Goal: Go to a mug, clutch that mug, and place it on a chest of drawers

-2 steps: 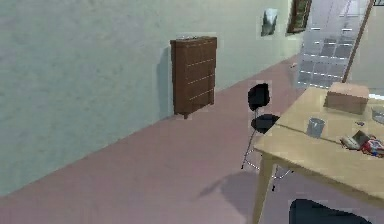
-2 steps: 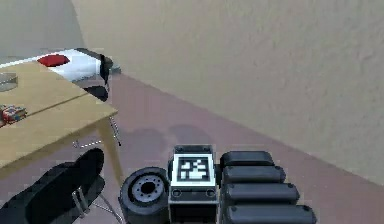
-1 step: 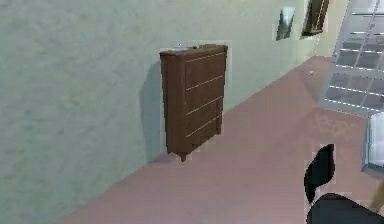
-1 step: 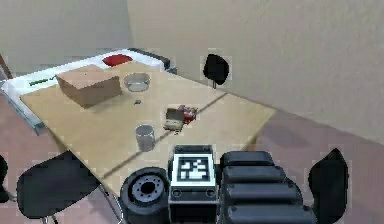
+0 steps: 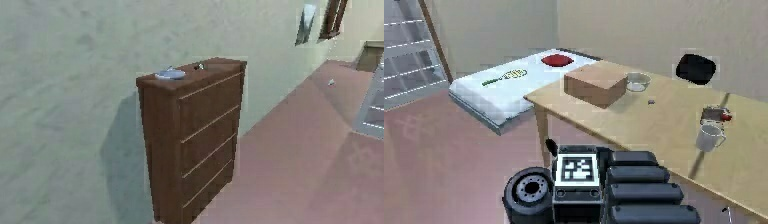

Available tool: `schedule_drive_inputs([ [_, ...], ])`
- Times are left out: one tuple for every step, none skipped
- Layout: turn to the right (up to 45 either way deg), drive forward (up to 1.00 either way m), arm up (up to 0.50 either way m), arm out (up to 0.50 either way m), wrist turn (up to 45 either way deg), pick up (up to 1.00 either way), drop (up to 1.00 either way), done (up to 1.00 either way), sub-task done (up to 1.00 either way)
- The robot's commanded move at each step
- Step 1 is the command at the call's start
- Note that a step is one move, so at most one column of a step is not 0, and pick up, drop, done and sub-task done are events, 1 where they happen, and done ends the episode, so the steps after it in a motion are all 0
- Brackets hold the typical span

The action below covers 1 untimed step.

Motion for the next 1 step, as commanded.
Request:
schedule_drive_inputs([
  [33.0, 0.00, 0.00, 0.00, 0.0, 0.00, 0.00, 0.00, 0.00],
])
